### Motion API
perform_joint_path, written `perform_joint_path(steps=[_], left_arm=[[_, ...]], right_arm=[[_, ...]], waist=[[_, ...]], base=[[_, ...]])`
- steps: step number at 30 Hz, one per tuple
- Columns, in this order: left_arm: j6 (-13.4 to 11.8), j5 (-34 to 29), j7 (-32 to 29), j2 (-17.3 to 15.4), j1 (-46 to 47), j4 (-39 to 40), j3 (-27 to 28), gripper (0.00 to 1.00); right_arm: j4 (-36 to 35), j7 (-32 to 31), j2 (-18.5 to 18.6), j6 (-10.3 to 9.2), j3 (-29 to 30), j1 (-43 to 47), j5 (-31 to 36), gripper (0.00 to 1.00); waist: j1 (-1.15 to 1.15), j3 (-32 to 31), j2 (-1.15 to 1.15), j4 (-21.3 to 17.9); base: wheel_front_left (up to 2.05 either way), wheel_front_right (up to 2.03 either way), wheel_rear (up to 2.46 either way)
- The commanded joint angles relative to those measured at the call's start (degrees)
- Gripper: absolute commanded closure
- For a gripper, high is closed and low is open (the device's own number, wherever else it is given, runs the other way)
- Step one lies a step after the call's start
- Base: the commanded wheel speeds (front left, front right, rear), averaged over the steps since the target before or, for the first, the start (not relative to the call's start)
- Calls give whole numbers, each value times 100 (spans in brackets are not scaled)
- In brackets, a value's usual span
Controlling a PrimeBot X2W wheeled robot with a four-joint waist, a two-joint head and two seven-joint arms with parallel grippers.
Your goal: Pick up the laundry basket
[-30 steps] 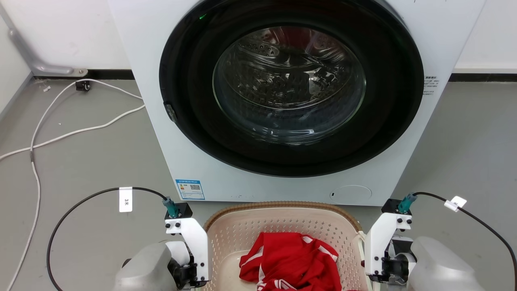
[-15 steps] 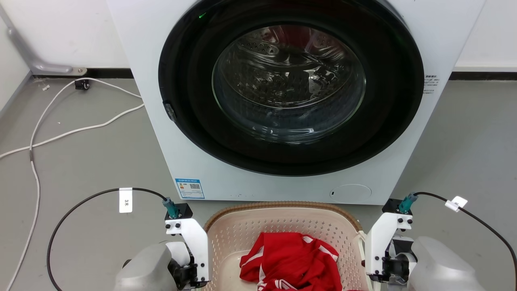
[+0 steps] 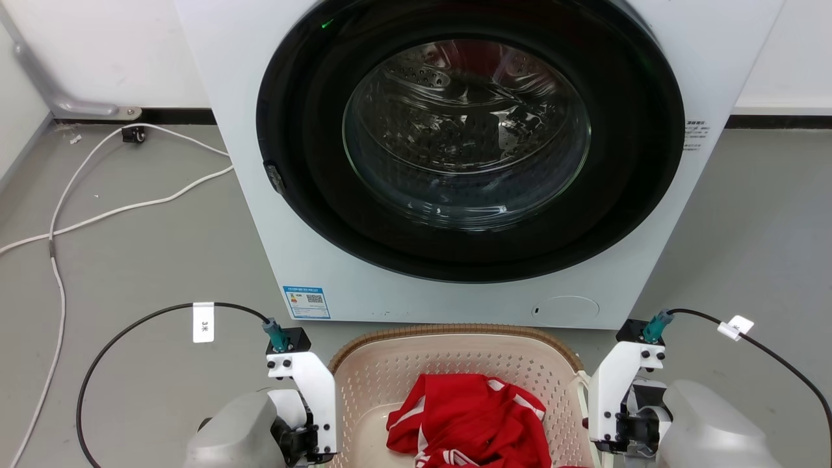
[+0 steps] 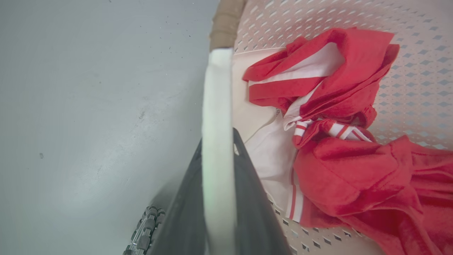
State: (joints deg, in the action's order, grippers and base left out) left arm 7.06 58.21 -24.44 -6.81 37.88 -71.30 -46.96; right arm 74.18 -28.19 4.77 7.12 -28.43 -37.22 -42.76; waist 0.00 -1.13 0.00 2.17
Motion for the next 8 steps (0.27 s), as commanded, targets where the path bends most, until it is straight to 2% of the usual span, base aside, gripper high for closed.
perform_joint_path(steps=[1,8], left_arm=[[77,40,21,134,69,57,-22,100],[76,80,27,121,76,39,-78,100]], right_arm=[[-48,57,-110,67,20,-28,0,100],[-48,33,-112,67,40,-19,17,100]], waist=[[0,-2,0,-1],[0,-12,0,6]], base=[[0,0,0],[0,0,0]])
